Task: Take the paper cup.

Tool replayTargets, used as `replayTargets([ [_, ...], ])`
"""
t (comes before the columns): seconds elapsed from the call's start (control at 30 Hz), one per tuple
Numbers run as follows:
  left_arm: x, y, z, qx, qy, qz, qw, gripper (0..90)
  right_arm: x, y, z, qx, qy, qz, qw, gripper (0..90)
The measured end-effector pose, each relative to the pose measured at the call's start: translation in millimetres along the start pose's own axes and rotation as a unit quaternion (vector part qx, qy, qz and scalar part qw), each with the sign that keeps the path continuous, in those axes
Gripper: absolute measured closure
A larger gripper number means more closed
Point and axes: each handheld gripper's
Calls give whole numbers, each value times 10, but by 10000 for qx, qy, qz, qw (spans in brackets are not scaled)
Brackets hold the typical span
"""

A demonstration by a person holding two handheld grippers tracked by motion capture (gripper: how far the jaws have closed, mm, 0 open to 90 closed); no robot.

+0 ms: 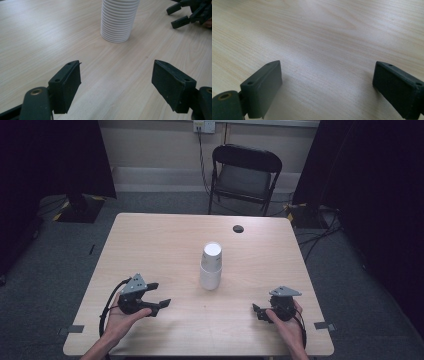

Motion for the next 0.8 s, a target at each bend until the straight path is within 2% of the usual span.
replayTargets([
  [0.03,-2,2,-20,13,-46,-14,10000,231,0,0,0,0,1,1,10000,84],
  [0.17,-30,-1,-101,176,67,21,9998,231,0,0,0,-1,1,1,10000,84],
  [0.27,-33,-36,-168,202,-34,-25,9998,231,0,0,0,-1,0,0,10000,84],
  [0.37,-21,-90,-232,308,-13,-52,9995,231,0,0,0,-1,0,0,10000,84],
  [0.5,9,-146,-303,307,-72,-80,9995,231,0,0,0,-1,0,1,10000,84],
  [0.53,15,-165,-328,287,-108,-56,9995,231,0,0,0,-1,0,1,10000,84],
  [0.6,34,-203,-377,280,-27,-6,9996,231,0,0,0,0,1,0,10000,84],
  [0.63,47,-242,-437,302,-1,91,9995,229,0,0,0,0,1,0,10000,84],
  [0.7,77,-290,-499,301,-102,130,9994,199,0,-1,-1,0,1,3,10000,84],
  [0.8,93,-331,-551,418,-42,224,9989,162,0,-1,-1,-1,1,0,10000,84],
])
Point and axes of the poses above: each handheld gripper's, and its own axes: y roughly backward along the jaws, z roughly out of its underside, x roughly to its right, and after that the axes turned 4 degrees about x, right-handed
